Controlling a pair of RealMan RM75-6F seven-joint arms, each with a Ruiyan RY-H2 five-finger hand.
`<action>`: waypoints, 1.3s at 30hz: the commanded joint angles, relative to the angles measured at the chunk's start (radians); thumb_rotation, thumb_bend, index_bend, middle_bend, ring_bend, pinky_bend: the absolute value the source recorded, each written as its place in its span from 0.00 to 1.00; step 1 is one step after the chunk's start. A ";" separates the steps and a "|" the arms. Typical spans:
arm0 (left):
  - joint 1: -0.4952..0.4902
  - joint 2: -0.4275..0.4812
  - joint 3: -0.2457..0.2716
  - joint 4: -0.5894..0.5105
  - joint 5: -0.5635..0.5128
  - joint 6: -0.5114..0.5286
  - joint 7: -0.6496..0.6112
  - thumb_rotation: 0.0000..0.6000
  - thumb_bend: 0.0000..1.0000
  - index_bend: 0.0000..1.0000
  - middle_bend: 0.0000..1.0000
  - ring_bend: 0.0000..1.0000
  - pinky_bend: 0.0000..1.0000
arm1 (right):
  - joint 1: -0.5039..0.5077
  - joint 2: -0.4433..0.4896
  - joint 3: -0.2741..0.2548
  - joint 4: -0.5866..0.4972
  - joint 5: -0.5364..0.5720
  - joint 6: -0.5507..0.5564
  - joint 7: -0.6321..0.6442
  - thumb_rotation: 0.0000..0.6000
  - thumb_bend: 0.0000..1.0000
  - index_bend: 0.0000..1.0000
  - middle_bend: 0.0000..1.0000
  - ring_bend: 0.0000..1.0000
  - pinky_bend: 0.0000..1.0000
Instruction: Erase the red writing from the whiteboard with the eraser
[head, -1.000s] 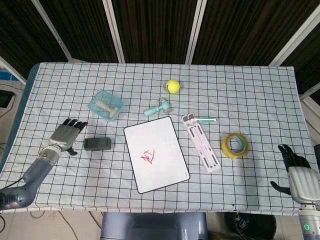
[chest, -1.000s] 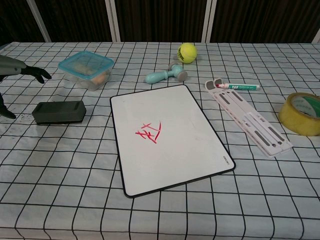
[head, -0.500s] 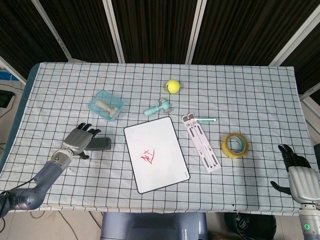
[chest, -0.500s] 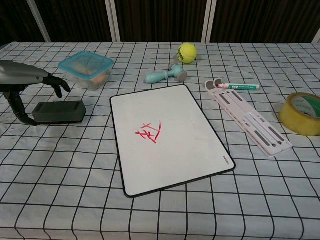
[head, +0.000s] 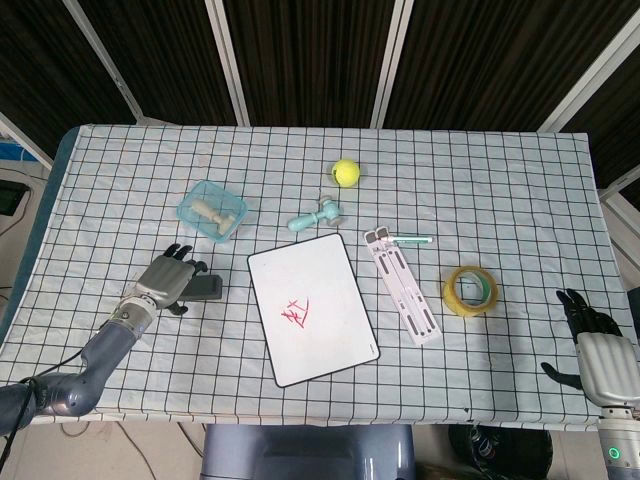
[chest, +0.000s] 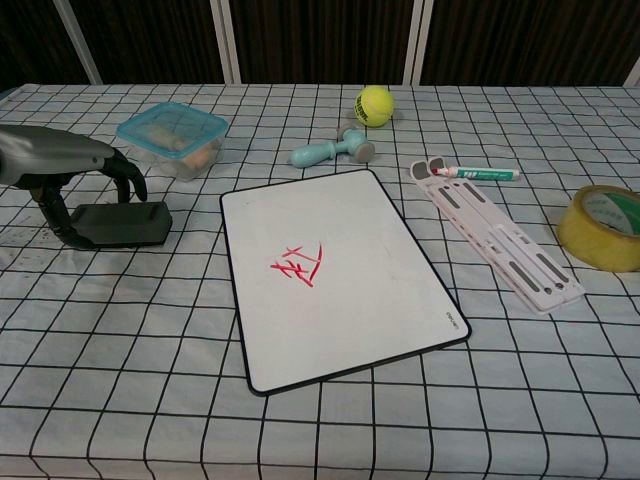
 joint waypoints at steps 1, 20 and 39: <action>-0.003 -0.009 0.004 0.012 0.003 0.008 -0.003 1.00 0.17 0.27 0.32 0.00 0.05 | 0.000 0.000 0.000 0.000 -0.001 0.000 0.000 1.00 0.08 0.06 0.09 0.20 0.22; -0.027 -0.034 0.027 0.046 0.005 0.032 -0.009 1.00 0.19 0.34 0.39 0.00 0.05 | 0.000 0.002 0.000 -0.005 0.009 -0.005 0.001 1.00 0.08 0.06 0.09 0.20 0.22; -0.048 -0.044 0.042 0.067 -0.009 0.028 -0.019 1.00 0.30 0.36 0.42 0.00 0.05 | 0.000 0.006 0.002 -0.016 0.024 -0.012 -0.001 1.00 0.08 0.06 0.10 0.20 0.22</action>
